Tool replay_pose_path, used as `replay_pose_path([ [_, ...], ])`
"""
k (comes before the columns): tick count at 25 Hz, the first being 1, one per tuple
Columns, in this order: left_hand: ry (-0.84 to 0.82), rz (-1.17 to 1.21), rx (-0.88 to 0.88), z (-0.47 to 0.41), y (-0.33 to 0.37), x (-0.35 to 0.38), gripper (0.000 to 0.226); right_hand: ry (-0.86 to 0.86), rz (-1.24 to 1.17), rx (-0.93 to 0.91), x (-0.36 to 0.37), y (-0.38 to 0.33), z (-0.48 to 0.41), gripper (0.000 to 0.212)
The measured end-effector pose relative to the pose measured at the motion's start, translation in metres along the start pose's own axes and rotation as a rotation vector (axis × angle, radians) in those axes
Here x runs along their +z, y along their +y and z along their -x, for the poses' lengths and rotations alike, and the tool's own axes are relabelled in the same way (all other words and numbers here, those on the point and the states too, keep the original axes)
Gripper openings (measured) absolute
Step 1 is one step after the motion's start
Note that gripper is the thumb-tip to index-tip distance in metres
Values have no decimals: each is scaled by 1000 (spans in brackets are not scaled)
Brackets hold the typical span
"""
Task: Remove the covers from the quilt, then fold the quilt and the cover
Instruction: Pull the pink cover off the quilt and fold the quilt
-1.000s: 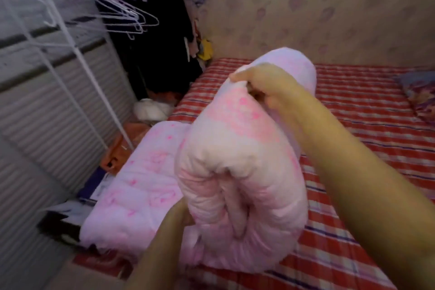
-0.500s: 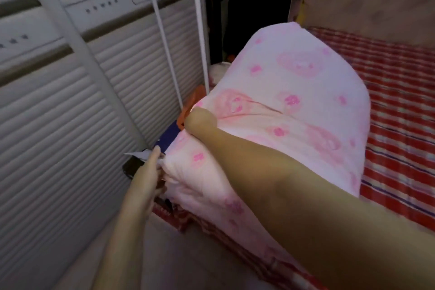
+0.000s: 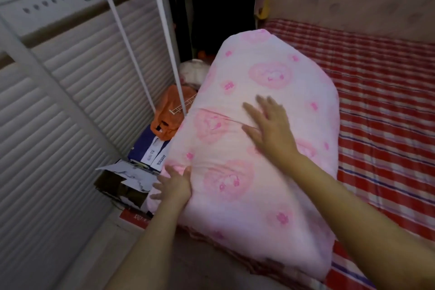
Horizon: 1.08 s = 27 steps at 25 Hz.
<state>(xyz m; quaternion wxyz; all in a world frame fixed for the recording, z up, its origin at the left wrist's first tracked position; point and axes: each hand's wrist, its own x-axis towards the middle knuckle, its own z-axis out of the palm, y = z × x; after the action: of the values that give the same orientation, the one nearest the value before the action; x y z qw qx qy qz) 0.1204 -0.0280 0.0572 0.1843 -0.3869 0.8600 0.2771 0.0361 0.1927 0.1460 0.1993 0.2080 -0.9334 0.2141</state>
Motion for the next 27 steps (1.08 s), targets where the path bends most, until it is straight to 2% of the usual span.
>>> replay_pose_path([
  [2, -30, 2, -60, -7, 6, -16, 73, -243, 32, 307, -25, 34, 31, 77],
  [3, -6, 21, -61, -6, 15, -31, 70, -332, 28, 386, -20, 37, 39, 85],
  [4, 59, 57, -13, -3, 28, -44, 67, -358, 64, 384, -8, 35, 41, 89],
  [6, 257, 145, 211, 9, 64, -63, 66, -388, 118, 321, 31, 17, 31, 88],
  [8, 393, 150, 405, 19, 94, -63, 68, -380, 176, 229, 63, -10, 7, 85],
  [9, 411, 107, 424, 13, 97, -54, 68, -353, 200, 146, 74, -23, -6, 81],
  [11, 396, 19, 356, -15, 82, -34, 63, -436, 265, -103, 83, -41, -33, 70],
  [14, 376, 24, 287, -53, 61, -22, 59, -333, 370, -516, 97, -34, -64, 56],
  [17, 451, 3, 343, -58, 61, -9, 64, -328, 442, -586, 120, -17, -94, 61],
  [20, 460, -9, 373, -63, 65, 9, 74, -380, 461, -491, 153, -15, -139, 68],
  [23, 468, -103, 416, -75, 68, 17, 66, -571, 479, -251, 182, -5, -188, 67],
  [25, 438, -155, 317, -87, 64, 14, 69, -689, 474, -121, 194, 7, -215, 68],
  [27, 373, -152, 113, -104, 53, 4, 70, -767, 444, -58, 206, 19, -232, 70],
])
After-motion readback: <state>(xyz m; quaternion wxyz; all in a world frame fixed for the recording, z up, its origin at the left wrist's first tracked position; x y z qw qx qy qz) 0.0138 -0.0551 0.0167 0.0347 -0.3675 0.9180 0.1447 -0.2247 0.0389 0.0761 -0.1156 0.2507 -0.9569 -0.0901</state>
